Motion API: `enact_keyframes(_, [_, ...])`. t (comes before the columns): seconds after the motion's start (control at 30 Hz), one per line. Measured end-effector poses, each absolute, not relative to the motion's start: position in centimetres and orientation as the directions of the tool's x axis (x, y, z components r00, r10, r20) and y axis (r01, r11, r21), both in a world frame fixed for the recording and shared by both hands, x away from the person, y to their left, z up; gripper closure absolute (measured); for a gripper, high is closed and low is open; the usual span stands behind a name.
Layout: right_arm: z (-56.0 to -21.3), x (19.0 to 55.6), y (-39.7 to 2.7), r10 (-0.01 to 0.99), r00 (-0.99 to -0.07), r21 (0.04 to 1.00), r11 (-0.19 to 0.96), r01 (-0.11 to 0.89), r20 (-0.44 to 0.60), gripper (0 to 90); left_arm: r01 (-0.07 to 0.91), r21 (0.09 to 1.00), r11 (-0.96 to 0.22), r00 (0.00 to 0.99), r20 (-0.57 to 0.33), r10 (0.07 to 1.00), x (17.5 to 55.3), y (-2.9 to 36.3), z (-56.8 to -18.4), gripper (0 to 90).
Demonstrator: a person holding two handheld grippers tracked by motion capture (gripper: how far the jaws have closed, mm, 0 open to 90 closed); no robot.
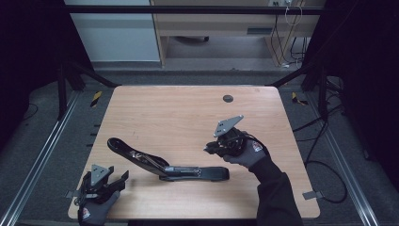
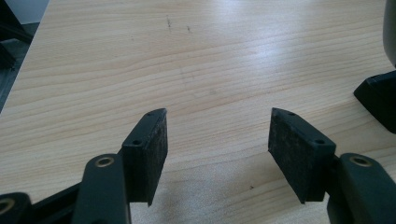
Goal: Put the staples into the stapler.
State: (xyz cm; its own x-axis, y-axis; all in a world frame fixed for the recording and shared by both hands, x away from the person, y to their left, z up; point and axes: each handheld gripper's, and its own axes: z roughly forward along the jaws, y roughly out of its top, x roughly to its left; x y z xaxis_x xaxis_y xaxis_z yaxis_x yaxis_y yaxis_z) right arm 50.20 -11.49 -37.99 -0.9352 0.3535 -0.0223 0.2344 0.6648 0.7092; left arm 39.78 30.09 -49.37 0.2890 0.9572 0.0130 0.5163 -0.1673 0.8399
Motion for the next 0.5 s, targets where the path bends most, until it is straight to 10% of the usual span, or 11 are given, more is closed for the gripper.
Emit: enact_keyframes(0.5, [-38.4,50.4,-10.3,0.284,-0.959,0.689,0.698,0.196,-0.015,78.2,0.518,0.839,-0.168,0.289,0.014,0.957,39.8,30.1,-49.4,37.1])
